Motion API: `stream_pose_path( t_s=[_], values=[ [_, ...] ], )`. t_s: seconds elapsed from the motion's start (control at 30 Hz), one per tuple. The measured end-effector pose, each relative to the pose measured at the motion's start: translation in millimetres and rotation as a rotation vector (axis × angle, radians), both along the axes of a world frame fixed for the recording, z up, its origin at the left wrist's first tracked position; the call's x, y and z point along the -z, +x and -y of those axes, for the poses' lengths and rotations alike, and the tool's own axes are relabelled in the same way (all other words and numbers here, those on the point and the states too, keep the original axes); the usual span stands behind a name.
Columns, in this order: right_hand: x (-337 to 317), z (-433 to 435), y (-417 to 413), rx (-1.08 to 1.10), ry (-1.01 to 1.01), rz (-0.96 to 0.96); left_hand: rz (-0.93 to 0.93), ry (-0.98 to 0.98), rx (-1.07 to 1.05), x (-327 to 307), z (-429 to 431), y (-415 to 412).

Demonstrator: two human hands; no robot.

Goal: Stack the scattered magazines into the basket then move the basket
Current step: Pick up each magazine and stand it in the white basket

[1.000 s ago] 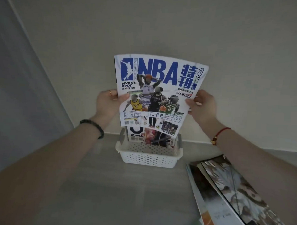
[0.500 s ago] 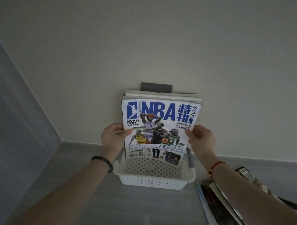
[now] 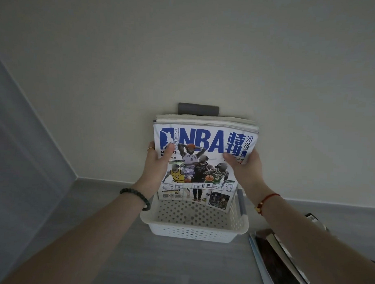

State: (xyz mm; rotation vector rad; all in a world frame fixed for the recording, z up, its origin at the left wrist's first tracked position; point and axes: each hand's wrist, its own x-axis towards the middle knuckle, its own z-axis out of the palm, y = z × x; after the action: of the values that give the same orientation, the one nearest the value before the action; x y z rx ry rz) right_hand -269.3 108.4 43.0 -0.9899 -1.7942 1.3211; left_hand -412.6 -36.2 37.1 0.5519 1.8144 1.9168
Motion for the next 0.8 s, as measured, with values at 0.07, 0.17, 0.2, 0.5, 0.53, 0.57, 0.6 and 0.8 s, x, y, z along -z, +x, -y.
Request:
stream_pose_path(
  t_s=[0.07, 0.17, 0.2, 0.5, 0.53, 0.57, 0.6, 0.8],
  values=[
    [0.8, 5.1, 0.0, -0.003, -0.004, -0.049, 0.023, 0.025, 0.004, 2.2, 2.7, 2.2],
    [-1.8, 9.6, 1.0, -0.005, 0.018, -0.106, 0.03, 0.068, 0.004, 1.2, 5.1, 0.6],
    [-3.5, 8.8, 0.8, -0.01, 0.03, -0.127, 0.029, 0.084, 0.006, -0.5, 4.7, -0.7],
    [-13.0, -2.4, 2.2, -0.1, -0.028, -0.061, -0.005, 0.039, 0.013, -14.4, -5.4, -6.5],
    [-19.0, -2.3, 0.4, -0.095, -0.059, -0.084, 0.01, 0.056, -0.019, -20.4, -9.2, -8.0],
    [-25.5, -1.6, -2.5, -0.075, -0.11, -0.106, 0.039, 0.066, -0.058, -27.1, -13.5, -9.4],
    [-32.0, -0.4, -6.2, -0.04, -0.175, -0.121, 0.087, 0.071, -0.099, -34.0, -17.5, -10.5],
    [-54.3, -3.3, -26.5, 0.15, -0.401, -0.209, 0.218, 0.023, -0.202, -56.0, -31.4, -13.8]
  ],
)
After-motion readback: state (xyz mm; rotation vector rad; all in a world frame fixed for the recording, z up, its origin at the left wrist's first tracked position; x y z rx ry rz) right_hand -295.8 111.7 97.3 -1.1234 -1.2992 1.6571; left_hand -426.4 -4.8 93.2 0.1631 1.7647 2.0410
